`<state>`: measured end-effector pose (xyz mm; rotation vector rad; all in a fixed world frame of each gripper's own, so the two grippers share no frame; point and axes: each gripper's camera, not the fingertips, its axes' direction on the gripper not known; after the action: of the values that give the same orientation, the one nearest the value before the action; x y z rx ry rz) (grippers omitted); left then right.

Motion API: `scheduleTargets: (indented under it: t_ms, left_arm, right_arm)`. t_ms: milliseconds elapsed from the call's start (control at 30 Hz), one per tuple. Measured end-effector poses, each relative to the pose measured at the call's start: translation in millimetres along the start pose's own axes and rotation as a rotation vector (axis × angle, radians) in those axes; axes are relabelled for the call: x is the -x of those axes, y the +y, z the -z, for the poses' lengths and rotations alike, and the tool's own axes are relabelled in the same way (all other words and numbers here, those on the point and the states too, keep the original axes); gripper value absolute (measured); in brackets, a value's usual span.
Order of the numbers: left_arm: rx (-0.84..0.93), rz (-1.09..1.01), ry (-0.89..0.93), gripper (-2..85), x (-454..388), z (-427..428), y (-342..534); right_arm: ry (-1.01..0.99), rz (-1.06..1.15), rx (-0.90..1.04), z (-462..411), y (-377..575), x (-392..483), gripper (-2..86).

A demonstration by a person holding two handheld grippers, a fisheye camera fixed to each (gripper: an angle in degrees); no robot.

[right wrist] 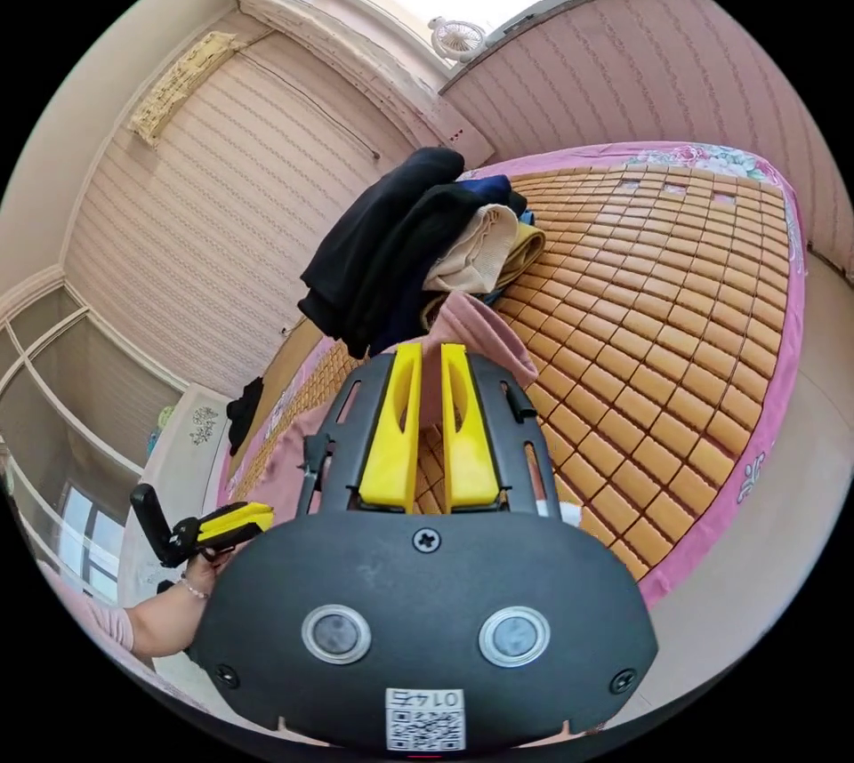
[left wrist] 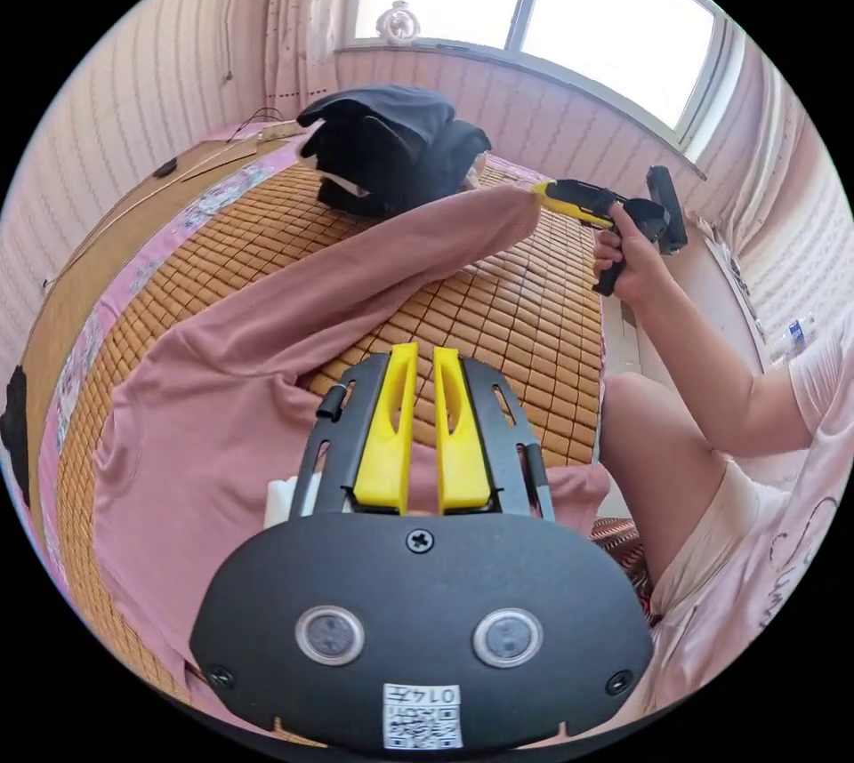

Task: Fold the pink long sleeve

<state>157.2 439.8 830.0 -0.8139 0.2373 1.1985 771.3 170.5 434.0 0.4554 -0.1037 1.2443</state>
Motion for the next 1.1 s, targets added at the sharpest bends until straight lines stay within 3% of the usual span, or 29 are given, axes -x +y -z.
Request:
scheduleTargets:
  t_ms: [133, 400, 467, 700, 833, 1100]
  left_arm:
    - [0.054, -0.053, 0.002, 5.4, -11.0, -60.8, -65.9]
    - [0.276, -0.056, -0.141, 5.2, -3.4, -167.3, -128.5]
    - [0.281, -0.026, -0.119, 0.9, 2.5, -167.3, -134.5]
    - [0.324, -0.259, 0.017, -0.6, -23.7, -129.5, -119.1]
    - [0.371, -0.231, 0.029, -0.3, -22.8, -137.6, -112.0]
    - [0.246, -0.121, -0.032, 1.5, -10.0, -131.8, -136.5]
  right_arm:
    - [0.067, -0.021, 0.037, -15.9, -25.3, -25.6, 11.6]
    - [0.354, 0.18, 0.258, -71.0, -9.3, -34.6, 9.4]
    - [0.42, 0.264, 0.268, -83.5, -9.8, -28.5, 4.5]
    - [0.281, 0.219, 0.304, -51.2, -17.8, -28.5, 0.1]
    - [0.315, 0.199, 0.486, -79.4, -15.1, -35.5, -0.1]
    - [0.441, 0.21, 0.373, -101.1, -36.2, -17.4, 0.0]
